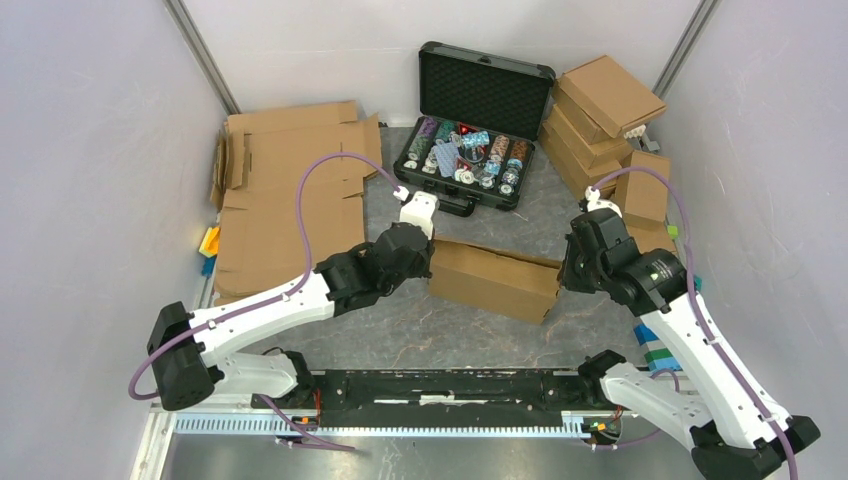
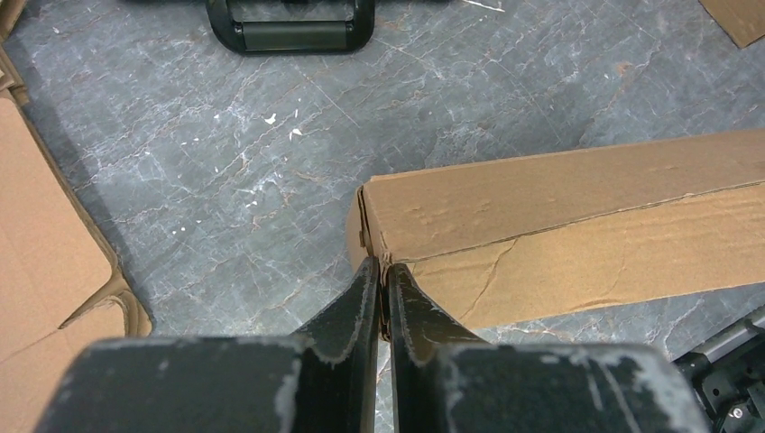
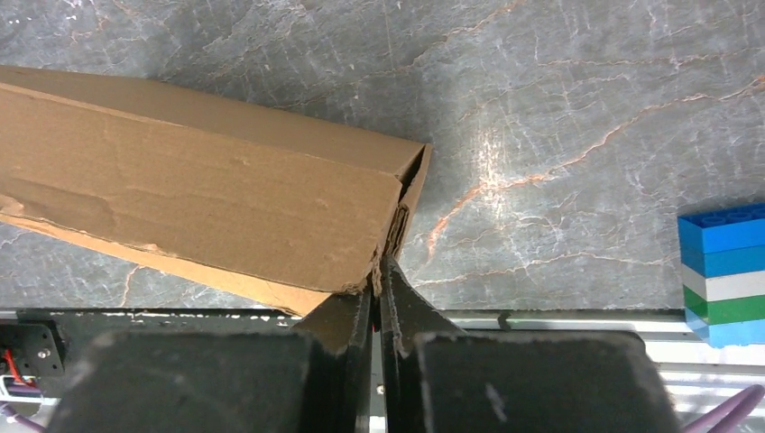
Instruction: Fold the paper box
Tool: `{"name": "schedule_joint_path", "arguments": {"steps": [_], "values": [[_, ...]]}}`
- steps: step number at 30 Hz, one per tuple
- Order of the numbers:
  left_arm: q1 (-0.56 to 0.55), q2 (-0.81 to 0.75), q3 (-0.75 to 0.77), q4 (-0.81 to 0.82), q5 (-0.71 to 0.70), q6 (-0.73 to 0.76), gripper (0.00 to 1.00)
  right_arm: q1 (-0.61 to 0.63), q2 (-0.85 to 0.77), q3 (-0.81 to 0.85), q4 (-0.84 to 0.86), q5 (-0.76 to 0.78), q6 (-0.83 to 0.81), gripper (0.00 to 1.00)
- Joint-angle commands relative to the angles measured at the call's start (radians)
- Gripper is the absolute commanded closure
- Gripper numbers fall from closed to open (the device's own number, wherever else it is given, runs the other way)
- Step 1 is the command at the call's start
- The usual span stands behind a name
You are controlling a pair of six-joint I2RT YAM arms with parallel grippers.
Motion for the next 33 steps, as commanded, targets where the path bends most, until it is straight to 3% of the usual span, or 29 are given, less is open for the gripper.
{"name": "schedule_joint_path", "arguments": {"steps": [1,14,18,25,30,33], "values": [[-0.014,0.026,0.015,-0.052,0.0,0.004,0.88,0.001,0.009,0.031,-0.025,0.04,-0.038,0.96],[-0.02,0.029,0.019,-0.052,-0.002,0.002,0.91,0.001,-0.026,-0.027,0.008,0.051,-0.009,0.96],[-0.024,0.029,0.02,-0.053,-0.003,0.001,0.91,0.001,-0.028,-0.049,0.003,0.036,-0.008,0.82],[-0.026,0.03,0.024,-0.053,-0.006,0.001,0.91,0.001,-0.016,0.074,-0.073,0.106,-0.019,0.5],[-0.031,0.038,0.033,-0.058,-0.008,0.001,0.91,0.001,-0.014,0.104,-0.089,0.09,-0.025,0.46],[-0.033,0.039,0.035,-0.063,-0.012,0.001,0.91,0.001,-0.007,0.143,-0.101,0.1,-0.026,0.53]]}}
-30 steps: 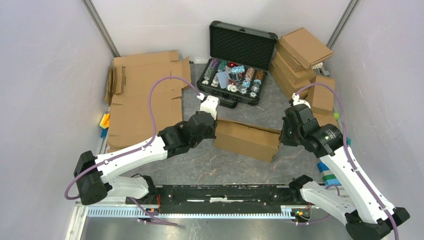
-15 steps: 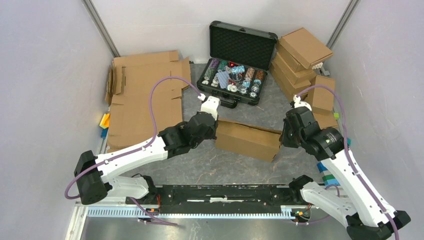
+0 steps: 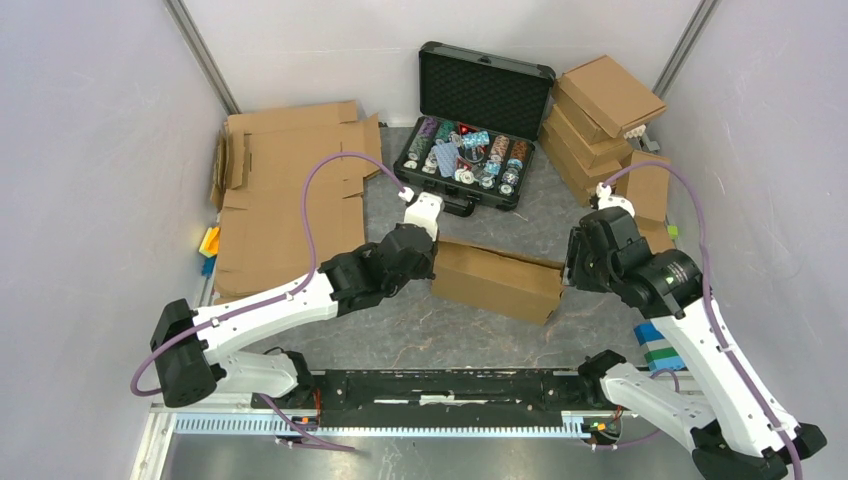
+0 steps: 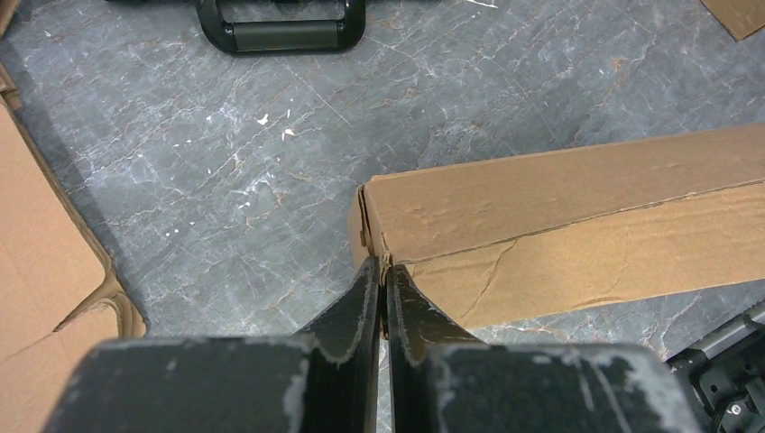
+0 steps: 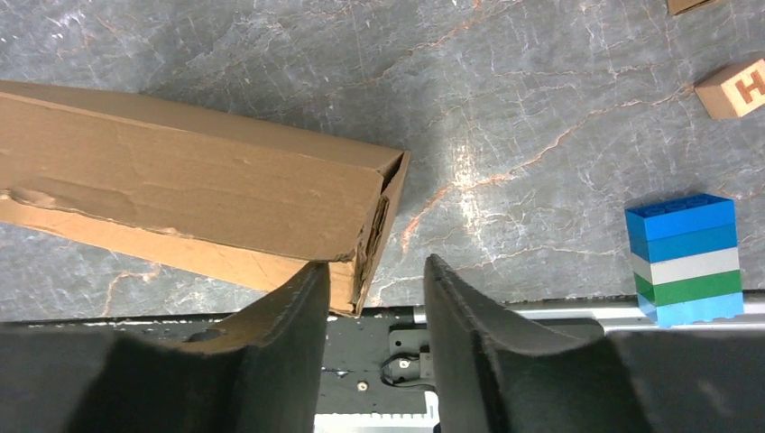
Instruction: Fold the paper box
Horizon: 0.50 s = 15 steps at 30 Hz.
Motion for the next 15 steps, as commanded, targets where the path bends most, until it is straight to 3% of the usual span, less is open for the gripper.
{"name": "schedule_joint_path", "arguments": {"steps": [1,6,7,15], "values": [[-0.015,0.018,0.018,-0.057,0.004,0.001,0.91,0.001,0.005,0.083,-0.031,0.034,-0.004,0.61],[-0.018,0.013,0.017,-0.061,-0.001,-0.002,0.91,0.001,0.001,0.075,-0.029,0.036,0.004,0.97],[-0.019,0.011,0.017,-0.061,-0.002,-0.002,0.91,0.001,0.001,0.062,-0.028,0.031,0.007,1.0],[-0.022,0.008,0.018,-0.067,-0.01,-0.002,0.91,0.001,-0.02,0.008,-0.022,0.0,0.009,0.98]]}}
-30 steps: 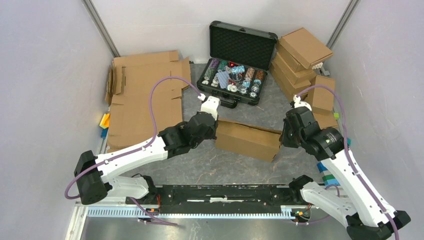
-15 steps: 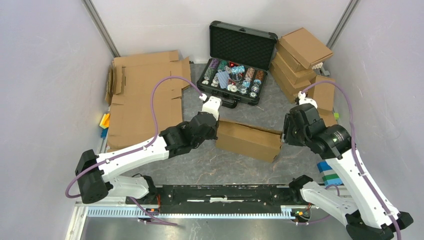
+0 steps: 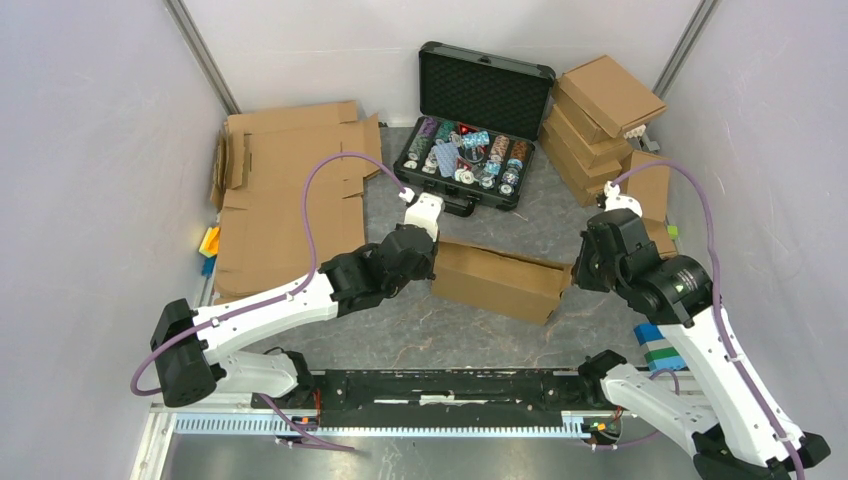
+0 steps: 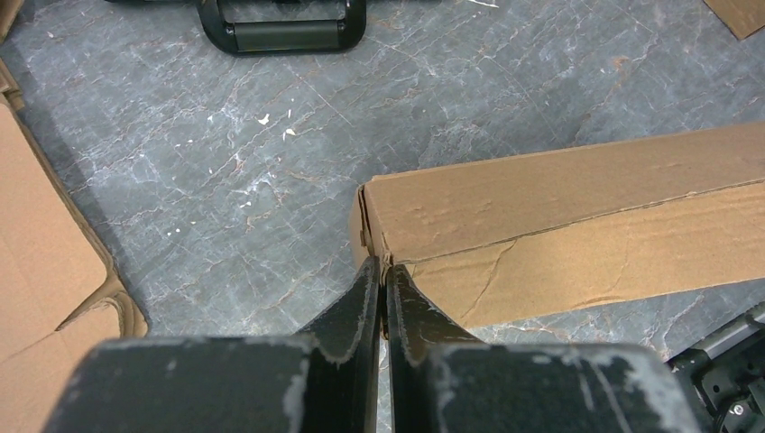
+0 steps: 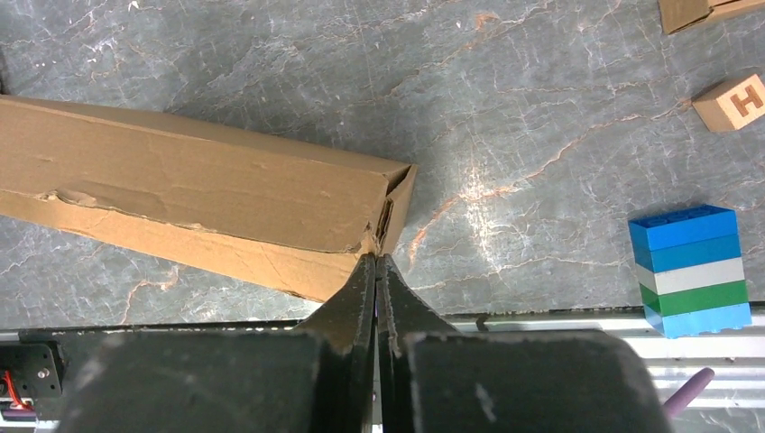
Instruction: Fold the paper box
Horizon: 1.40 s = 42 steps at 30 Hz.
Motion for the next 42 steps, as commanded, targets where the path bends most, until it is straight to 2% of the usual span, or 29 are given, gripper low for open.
{"name": "schedule_joint_path", "arguments": {"steps": [1,3,5,8,12,15,18,21,39,40,42], "values": [[-0.013,0.006,0.018,-0.066,-0.002,-0.002,0.91,0.002,-0.005,-0.025,-0.022,-0.011,0.007,0.9],[-0.016,0.008,0.019,-0.066,-0.001,-0.003,0.91,0.001,-0.005,-0.033,-0.019,-0.016,0.008,0.86],[-0.017,0.009,0.019,-0.066,0.0,-0.003,0.91,0.001,-0.011,-0.049,-0.003,-0.021,0.012,0.77],[-0.017,0.011,0.019,-0.066,0.0,-0.005,0.91,0.001,-0.013,-0.056,0.015,-0.028,0.014,0.74],[-0.02,0.011,0.019,-0.066,0.0,-0.005,0.91,0.001,-0.014,-0.055,0.034,-0.042,0.013,0.85],[-0.02,0.011,0.019,-0.066,-0.002,-0.005,0.91,0.002,-0.012,-0.071,0.04,-0.046,0.016,0.86],[-0.019,0.01,0.021,-0.066,-0.002,-0.005,0.91,0.001,-0.005,-0.074,0.013,-0.029,0.023,1.0],[-0.022,0.01,0.024,-0.066,0.0,-0.004,0.91,0.001,0.011,-0.055,-0.032,-0.009,0.019,1.0],[-0.028,0.016,0.028,-0.077,-0.011,-0.009,0.91,0.001,0.028,-0.109,-0.034,-0.023,-0.038,1.0],[-0.028,0.016,0.029,-0.077,-0.011,-0.01,0.91,0.001,0.031,-0.11,-0.034,-0.022,-0.037,0.99],[-0.028,0.018,0.028,-0.077,-0.011,-0.01,0.91,0.001,0.034,-0.096,-0.031,-0.017,-0.03,0.79]]}}
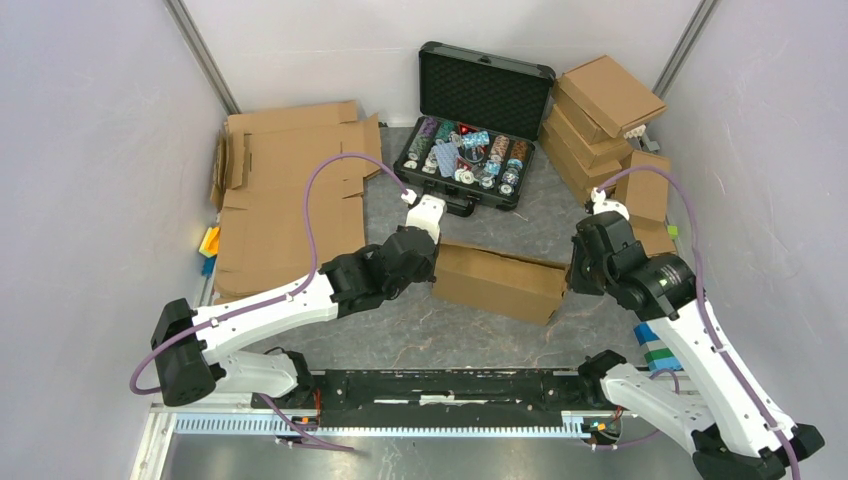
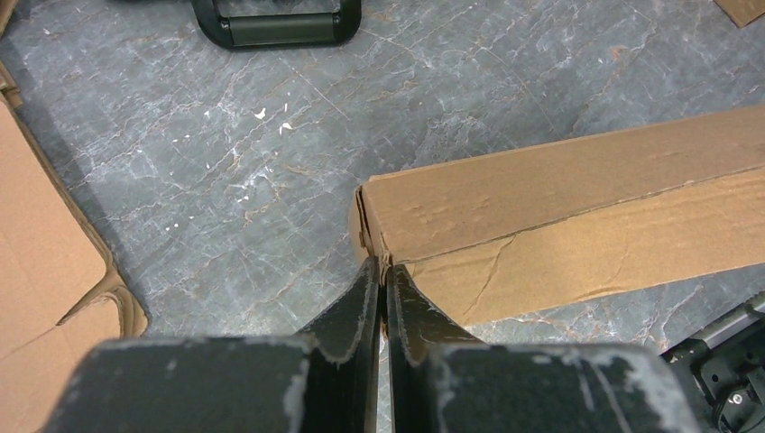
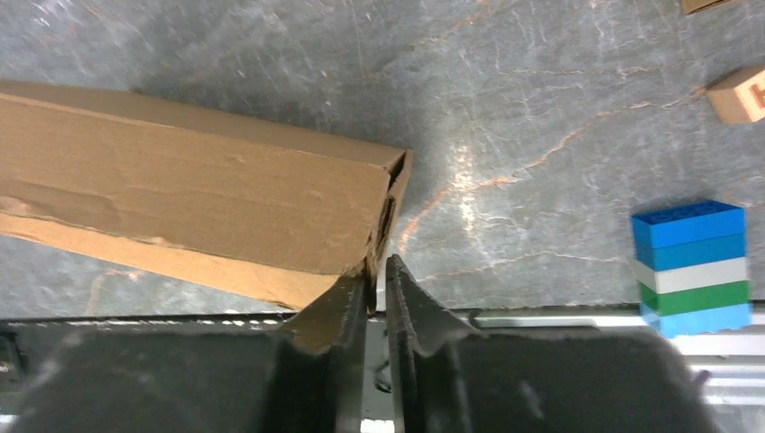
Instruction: Fold the paper box
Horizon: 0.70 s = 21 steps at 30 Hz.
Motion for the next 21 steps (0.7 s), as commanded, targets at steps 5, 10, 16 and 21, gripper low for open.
{"name": "schedule_joint_path", "arguments": {"steps": [5,10,16,21], "values": [[-0.011,0.021,0.02,-0.051,-0.002,-0.011,0.91,0.001,0.013,-0.021,-0.011,-0.04,0.015,0.54],[-0.013,0.019,0.018,-0.051,-0.002,-0.009,0.91,0.001,0.001,-0.05,0.014,-0.022,0.037,0.66],[-0.012,0.011,0.017,-0.051,-0.005,-0.009,0.91,0.001,0.01,-0.026,-0.019,0.026,0.047,0.8],[-0.013,0.015,0.019,-0.051,-0.005,-0.008,0.91,0.001,0.026,-0.002,-0.065,0.061,0.051,0.84]]}}
